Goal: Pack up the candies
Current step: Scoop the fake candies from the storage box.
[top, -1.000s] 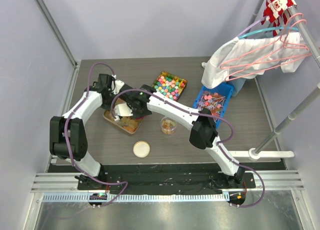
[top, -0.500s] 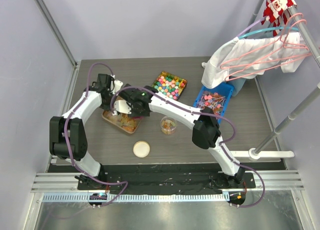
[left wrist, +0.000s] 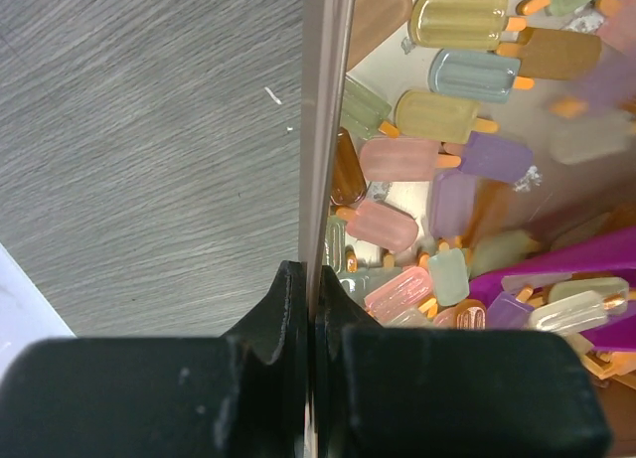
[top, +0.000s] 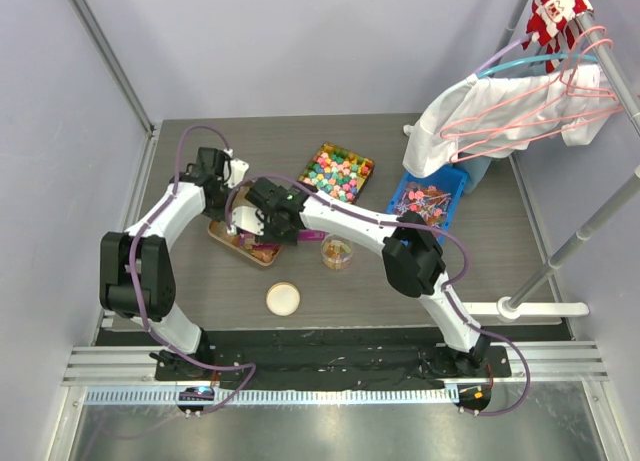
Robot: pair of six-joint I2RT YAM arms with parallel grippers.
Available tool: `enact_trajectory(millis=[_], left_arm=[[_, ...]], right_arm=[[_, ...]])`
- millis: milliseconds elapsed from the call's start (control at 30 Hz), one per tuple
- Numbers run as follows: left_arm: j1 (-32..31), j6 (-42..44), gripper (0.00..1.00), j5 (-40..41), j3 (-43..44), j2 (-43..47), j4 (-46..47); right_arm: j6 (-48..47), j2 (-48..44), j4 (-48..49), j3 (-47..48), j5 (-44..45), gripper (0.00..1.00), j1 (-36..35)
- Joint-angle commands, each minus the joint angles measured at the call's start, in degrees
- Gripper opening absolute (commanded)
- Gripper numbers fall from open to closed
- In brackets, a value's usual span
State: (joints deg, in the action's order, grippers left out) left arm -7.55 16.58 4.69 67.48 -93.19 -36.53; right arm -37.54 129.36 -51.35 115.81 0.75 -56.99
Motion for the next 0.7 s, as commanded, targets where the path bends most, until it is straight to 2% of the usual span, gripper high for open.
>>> enact_trajectory(millis=[0, 233, 367, 533, 667], left_arm=[[-0.10, -2.69, 0.00, -4.34, 3.09, 1.52, 4.89], [-0.10, -2.78, 0.00, -4.42, 3.18, 0.99, 4.89], [-0.18, -2.69, 0.00, -4.34, 3.00, 0.81, 4.98], [-0.09, -2.69, 0.00, -4.34, 3.18, 0.73, 4.89], [-0.09, -2.78, 0.00, -4.34, 3.09, 0.46, 4.89]], right_arm=[[2.20, -4.20, 1.34, -1.73, -2.25, 0.01, 0.21], [2.38, -8.59, 1.52, -1.90, -1.63, 0.01, 3.81], [4.92, -11.32, 1.69, -3.48, -6.27, 0.01, 6.71], [6.34, -15.36, 7.04, -11.81, -8.22, 0.01, 8.39], [7.13, -18.61, 8.73, -14.12, -9.36, 0.01, 10.14]])
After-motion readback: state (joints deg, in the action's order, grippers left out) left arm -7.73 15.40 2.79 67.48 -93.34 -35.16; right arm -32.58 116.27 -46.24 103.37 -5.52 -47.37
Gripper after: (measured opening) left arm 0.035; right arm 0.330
